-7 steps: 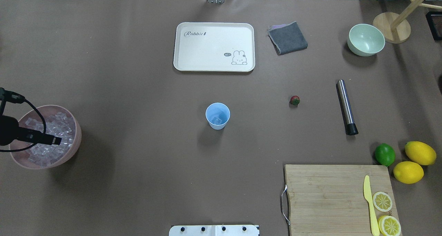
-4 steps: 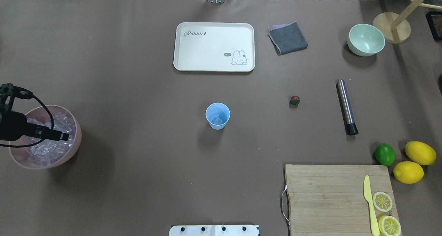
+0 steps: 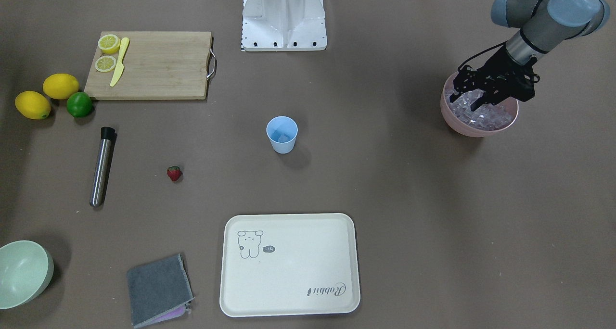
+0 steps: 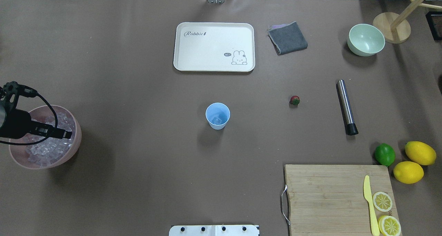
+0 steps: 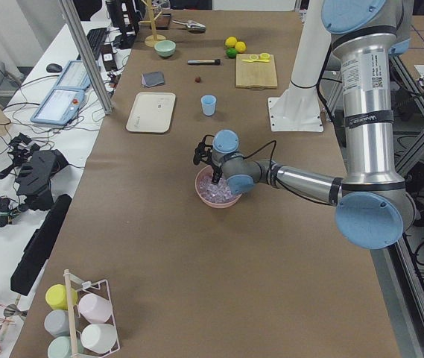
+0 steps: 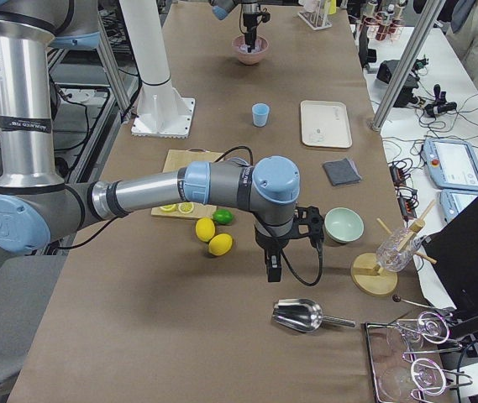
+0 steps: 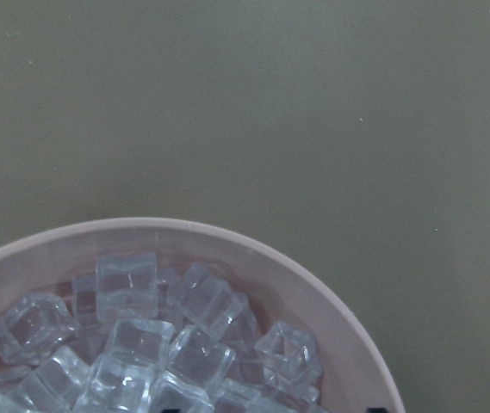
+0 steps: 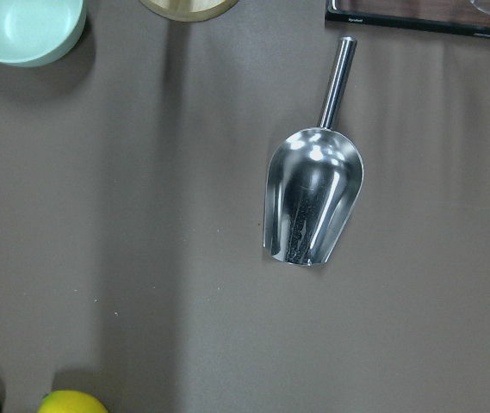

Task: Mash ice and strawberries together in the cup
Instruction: 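Grasp another ice cube in the pink bowl with the left gripper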

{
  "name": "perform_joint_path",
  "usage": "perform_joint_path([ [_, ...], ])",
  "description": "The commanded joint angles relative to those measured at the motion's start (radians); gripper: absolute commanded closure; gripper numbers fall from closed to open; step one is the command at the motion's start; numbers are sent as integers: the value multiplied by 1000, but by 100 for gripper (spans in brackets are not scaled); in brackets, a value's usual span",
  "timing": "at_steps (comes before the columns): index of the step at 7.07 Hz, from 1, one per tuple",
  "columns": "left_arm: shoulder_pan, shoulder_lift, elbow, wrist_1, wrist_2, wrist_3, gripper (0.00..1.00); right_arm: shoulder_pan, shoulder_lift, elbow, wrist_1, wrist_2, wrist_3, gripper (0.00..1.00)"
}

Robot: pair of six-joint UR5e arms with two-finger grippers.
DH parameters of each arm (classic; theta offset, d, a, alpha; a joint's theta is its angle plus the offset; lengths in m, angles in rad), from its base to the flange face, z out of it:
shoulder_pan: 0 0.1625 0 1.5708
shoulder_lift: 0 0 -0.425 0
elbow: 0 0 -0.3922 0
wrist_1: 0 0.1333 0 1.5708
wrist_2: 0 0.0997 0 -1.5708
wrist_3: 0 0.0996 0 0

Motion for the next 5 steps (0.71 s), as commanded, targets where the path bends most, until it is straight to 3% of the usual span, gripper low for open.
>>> perform_joint_path([
  [1,1,4,0,-3,2,-1,30,0,-1,0,0,0,0,0],
  [5,3,7,-2,-6,-4,-4,40,0,2,1,0,0,0,0],
])
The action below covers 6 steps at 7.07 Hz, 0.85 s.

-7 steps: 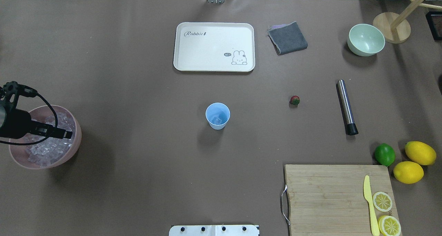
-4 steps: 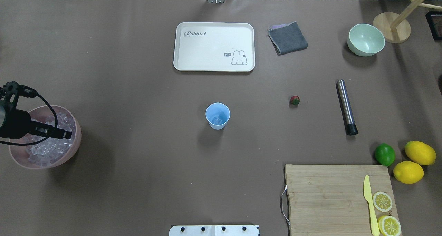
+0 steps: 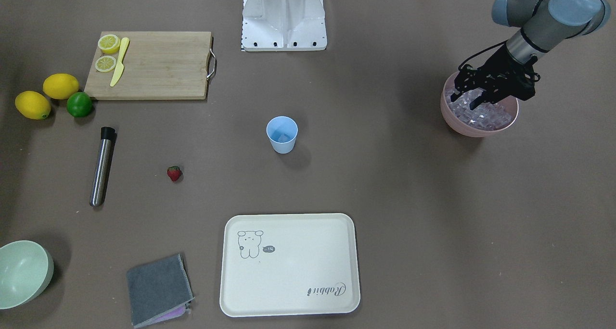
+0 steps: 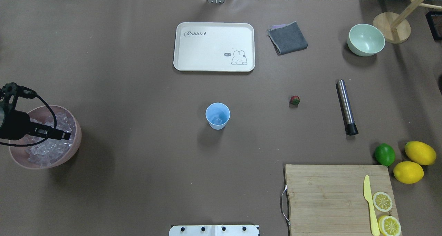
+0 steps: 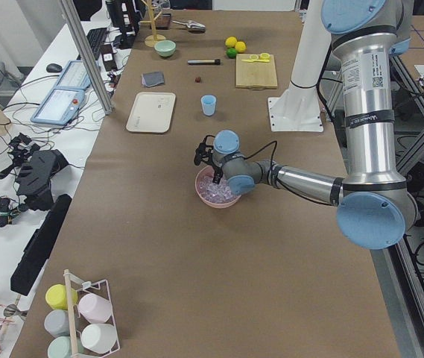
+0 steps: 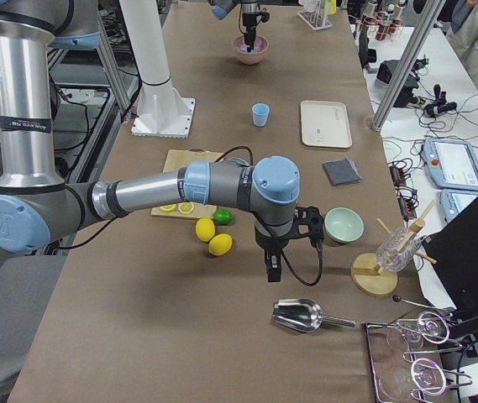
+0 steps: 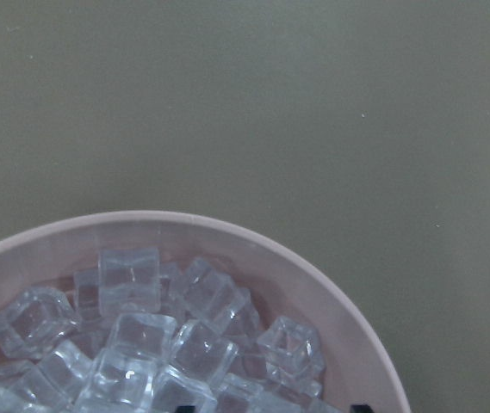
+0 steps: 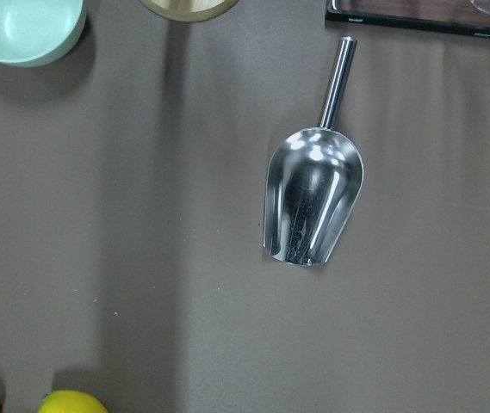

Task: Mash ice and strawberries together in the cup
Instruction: 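Grasp another ice cube in the pink bowl with the left gripper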

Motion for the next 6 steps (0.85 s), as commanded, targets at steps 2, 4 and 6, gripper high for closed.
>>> perform_joint_path([
  [2,1,2,1,0,0,-2,43,0,1,-1,0,0,0,0],
  [4,1,3,5,0,1,-5,60,0,1,1,0,0,0,0],
  [6,2,5,3,0,0,-6,60,0,1,1,0,0,0,0],
])
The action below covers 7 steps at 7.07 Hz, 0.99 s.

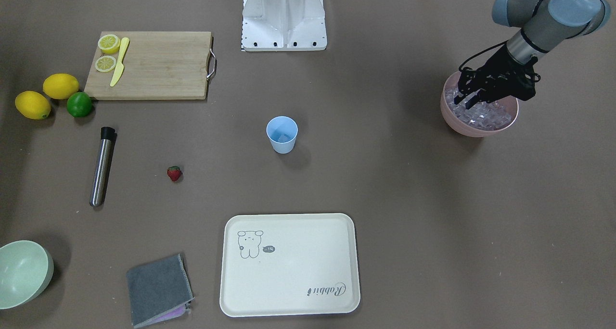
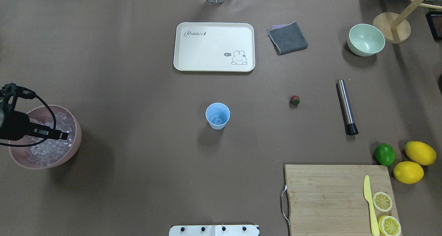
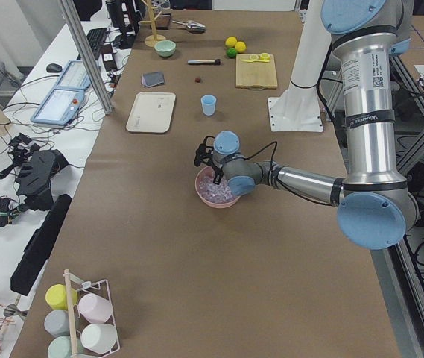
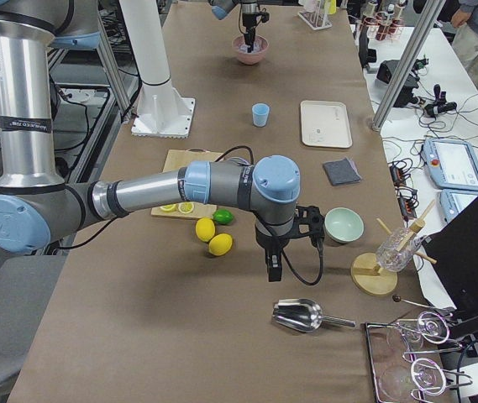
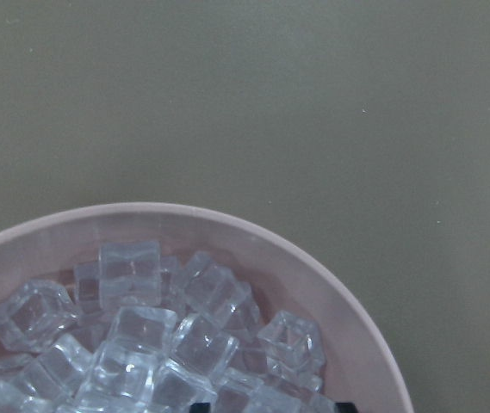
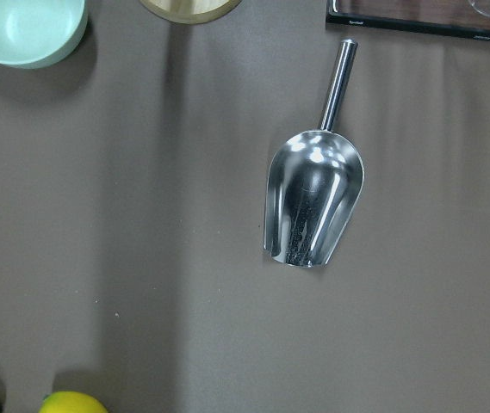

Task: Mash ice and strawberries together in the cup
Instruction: 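Grasp another ice cube in the pink bowl with the left gripper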

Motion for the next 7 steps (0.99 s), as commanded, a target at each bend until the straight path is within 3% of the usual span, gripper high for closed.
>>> perform_joint_path([
  [1,0,-2,-2,2,-4,-1,60,0,0,0,0,0,0,0],
  [3,-28,-13,-2,12,-103,3,62,0,-2,0,0,0,0,0],
  [5,-104,-103,-5,140,-188,12,62,0,-3,11,-12,2,0,0],
  [7,-122,-99,14,160,-173,124,62,0,-2,52,-75,2,0,0],
])
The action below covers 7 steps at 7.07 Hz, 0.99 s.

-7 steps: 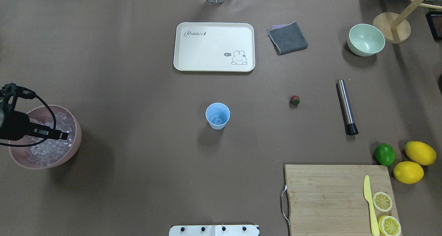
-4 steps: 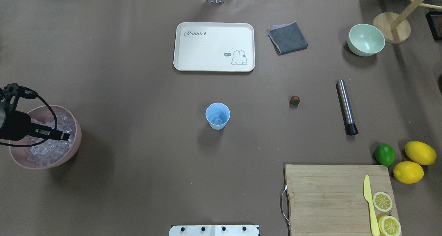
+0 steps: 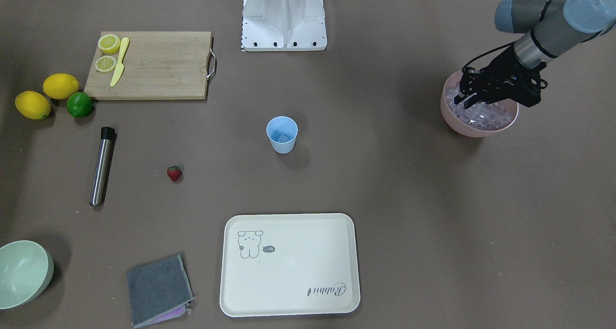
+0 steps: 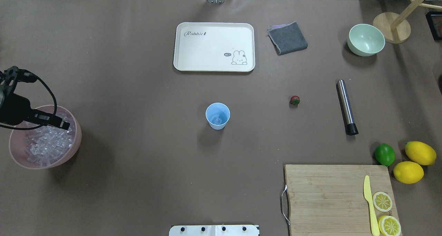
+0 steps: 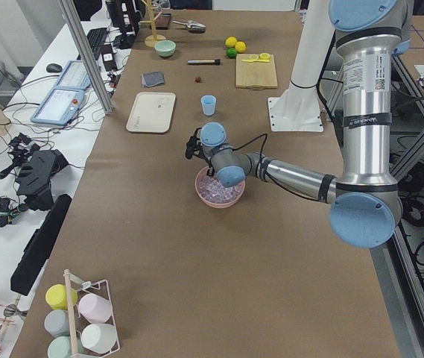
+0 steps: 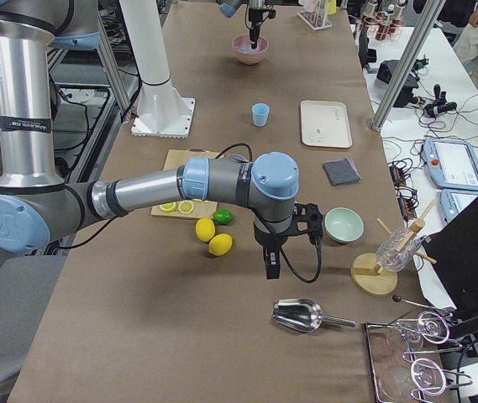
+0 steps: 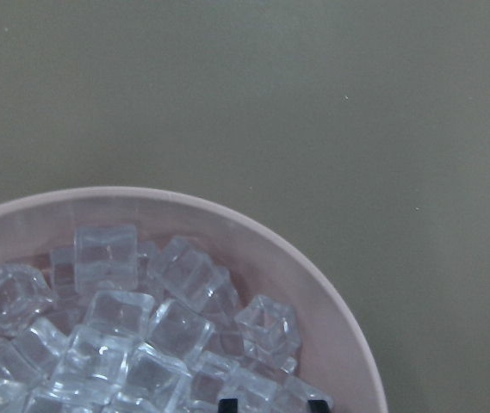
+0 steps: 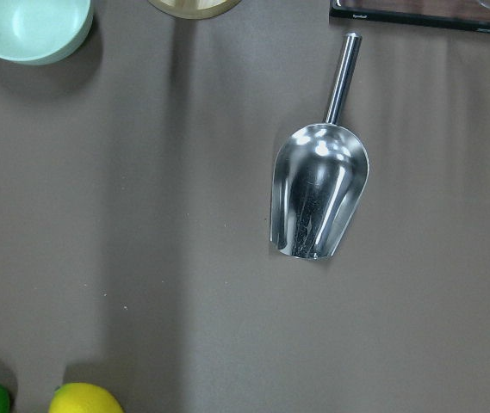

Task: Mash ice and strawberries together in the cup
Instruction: 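Grasp another ice cube in the pink bowl with the left gripper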

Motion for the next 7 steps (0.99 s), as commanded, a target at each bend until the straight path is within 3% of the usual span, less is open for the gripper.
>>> perform_joint_path([
  [1,-11,-9,25,19,1,57,46,0,2,21,-32,0,0,0],
  [7,34,52,-29,16,70,48,44,0,12,14,-32,-1,0,0],
])
